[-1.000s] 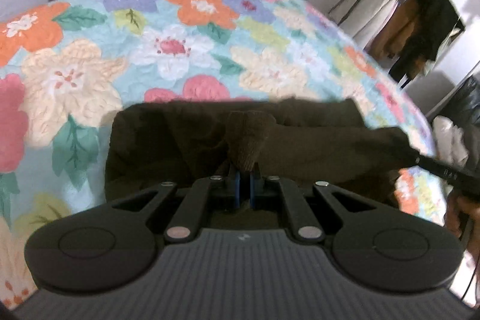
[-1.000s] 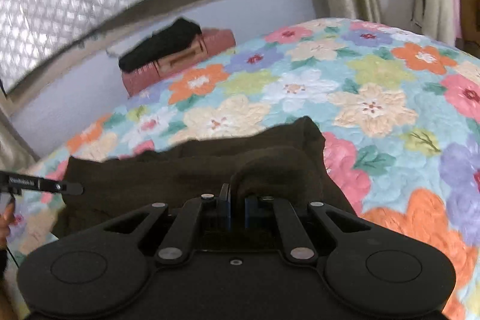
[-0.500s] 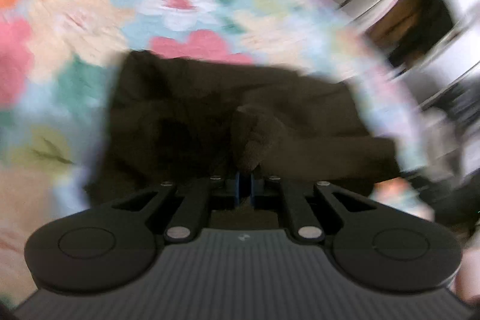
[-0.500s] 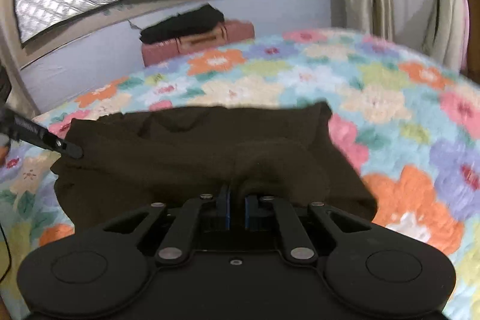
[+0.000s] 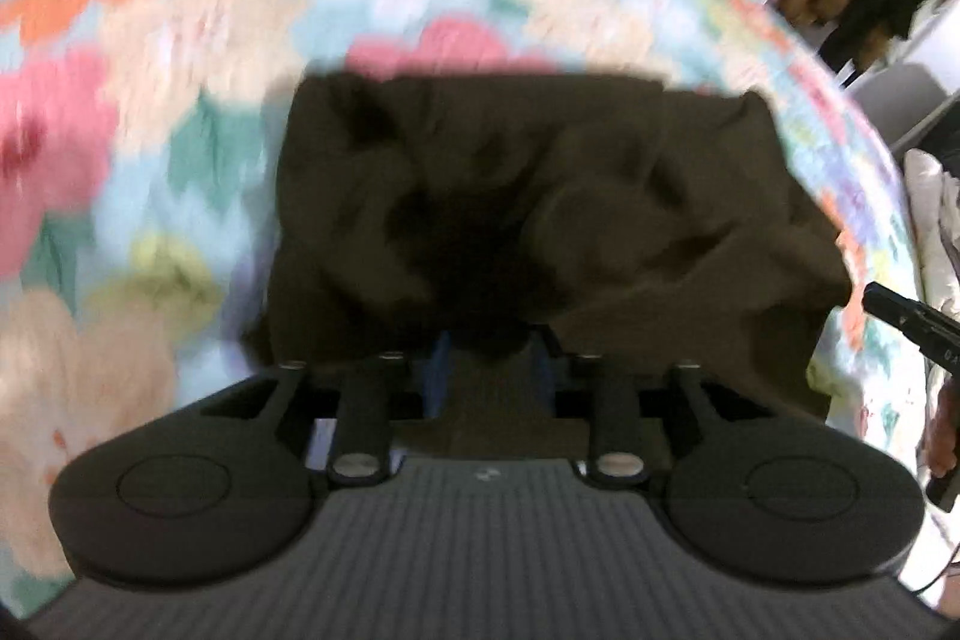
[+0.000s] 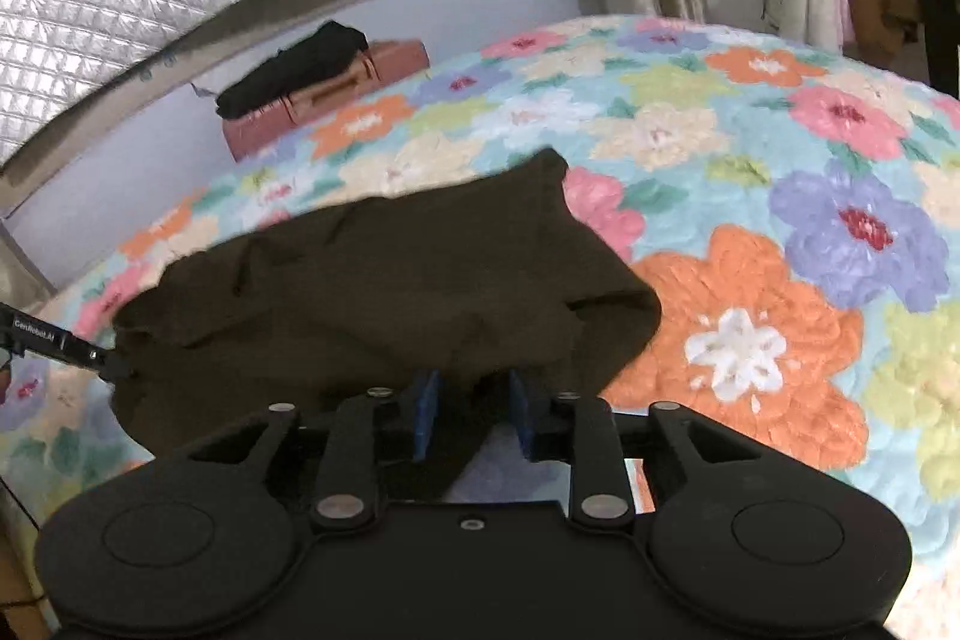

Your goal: Fold clothes

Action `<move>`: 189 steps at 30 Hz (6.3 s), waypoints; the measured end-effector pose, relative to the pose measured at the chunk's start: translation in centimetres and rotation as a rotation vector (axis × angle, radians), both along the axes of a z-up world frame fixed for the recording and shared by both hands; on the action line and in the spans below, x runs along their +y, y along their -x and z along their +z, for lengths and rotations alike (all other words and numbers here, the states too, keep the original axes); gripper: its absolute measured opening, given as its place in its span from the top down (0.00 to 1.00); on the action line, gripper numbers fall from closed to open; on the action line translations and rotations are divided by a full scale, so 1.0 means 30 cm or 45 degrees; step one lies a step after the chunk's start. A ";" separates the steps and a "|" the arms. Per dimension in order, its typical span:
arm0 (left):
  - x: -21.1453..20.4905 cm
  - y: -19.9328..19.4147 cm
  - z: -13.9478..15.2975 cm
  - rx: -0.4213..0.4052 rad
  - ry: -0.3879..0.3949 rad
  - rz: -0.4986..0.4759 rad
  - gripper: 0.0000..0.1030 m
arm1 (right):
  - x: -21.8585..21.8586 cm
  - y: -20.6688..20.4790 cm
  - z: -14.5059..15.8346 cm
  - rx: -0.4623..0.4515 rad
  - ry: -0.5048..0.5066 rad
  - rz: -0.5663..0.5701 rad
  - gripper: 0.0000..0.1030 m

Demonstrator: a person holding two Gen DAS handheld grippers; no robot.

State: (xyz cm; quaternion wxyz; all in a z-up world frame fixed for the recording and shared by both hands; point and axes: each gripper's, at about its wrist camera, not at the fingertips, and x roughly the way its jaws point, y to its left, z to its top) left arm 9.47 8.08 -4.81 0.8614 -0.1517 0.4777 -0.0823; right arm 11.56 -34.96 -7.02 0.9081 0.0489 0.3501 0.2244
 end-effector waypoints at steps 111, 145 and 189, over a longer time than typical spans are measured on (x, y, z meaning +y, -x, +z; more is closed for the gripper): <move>0.084 -0.273 0.501 -0.490 0.118 0.053 0.93 | 0.060 -0.585 0.537 0.059 -0.456 0.046 0.93; -0.035 0.032 -0.073 0.136 0.041 -0.121 0.92 | -0.143 -0.197 -0.137 0.654 -0.429 -0.183 0.92; -0.051 -0.428 -0.082 0.009 -0.314 -0.037 0.51 | 0.137 -0.670 -0.030 0.345 -0.124 -0.061 0.49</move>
